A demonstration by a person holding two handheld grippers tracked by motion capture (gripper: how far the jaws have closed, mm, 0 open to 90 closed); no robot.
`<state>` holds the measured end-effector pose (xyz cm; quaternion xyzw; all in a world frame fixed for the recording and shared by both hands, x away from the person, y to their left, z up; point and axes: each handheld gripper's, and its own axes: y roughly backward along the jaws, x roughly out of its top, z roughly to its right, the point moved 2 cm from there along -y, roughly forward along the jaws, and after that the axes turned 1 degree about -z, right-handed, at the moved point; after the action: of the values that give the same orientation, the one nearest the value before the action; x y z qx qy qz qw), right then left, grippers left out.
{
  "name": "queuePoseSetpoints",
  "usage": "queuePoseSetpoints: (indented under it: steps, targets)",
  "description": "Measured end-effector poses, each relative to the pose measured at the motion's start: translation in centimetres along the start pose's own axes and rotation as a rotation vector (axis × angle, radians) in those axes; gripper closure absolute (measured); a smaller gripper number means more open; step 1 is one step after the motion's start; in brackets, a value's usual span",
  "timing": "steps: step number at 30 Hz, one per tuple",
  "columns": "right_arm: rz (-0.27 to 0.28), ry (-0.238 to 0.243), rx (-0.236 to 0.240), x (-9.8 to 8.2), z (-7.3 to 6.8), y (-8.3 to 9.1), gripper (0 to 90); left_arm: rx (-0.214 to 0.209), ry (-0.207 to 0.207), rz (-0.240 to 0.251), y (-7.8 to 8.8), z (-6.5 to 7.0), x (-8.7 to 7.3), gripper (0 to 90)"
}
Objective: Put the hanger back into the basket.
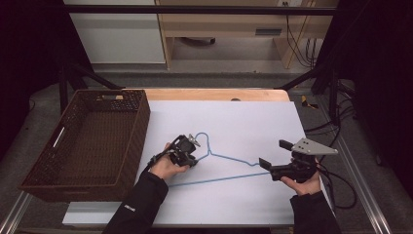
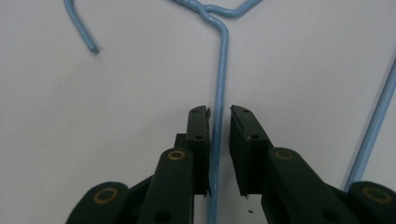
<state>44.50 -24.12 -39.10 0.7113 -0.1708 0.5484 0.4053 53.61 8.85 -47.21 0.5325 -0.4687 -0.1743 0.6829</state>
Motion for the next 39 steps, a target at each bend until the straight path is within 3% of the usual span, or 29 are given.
queuePoseSetpoints:
  steps: [6,13,17,20,30,39]
  targets:
    - [-0.007,0.0,0.002,-0.1,-0.1,-0.3,1.3,0.004,-0.016,-0.01,0.0,0.1,0.1,86.5]
    - [-0.014,0.002,0.007,-0.1,-0.1,-0.5,1.3,0.016,-0.023,-0.007,0.0,0.3,0.1,87.0]
    - [-0.022,0.002,0.009,-0.2,-0.1,-0.7,1.4,0.046,-0.059,-0.009,0.0,0.7,0.1,87.2]
    - [-0.026,0.008,0.012,-0.2,-0.2,-0.9,2.0,0.054,-0.064,-0.005,0.1,0.8,0.1,87.3]
    - [-0.066,0.025,0.038,-0.5,-0.8,-2.6,3.7,0.121,-0.097,0.074,1.9,2.0,0.1,87.4]
    - [-0.1,0.059,0.064,0.1,-1.7,-4.7,6.2,0.149,-0.107,0.119,3.5,2.9,0.1,87.5]
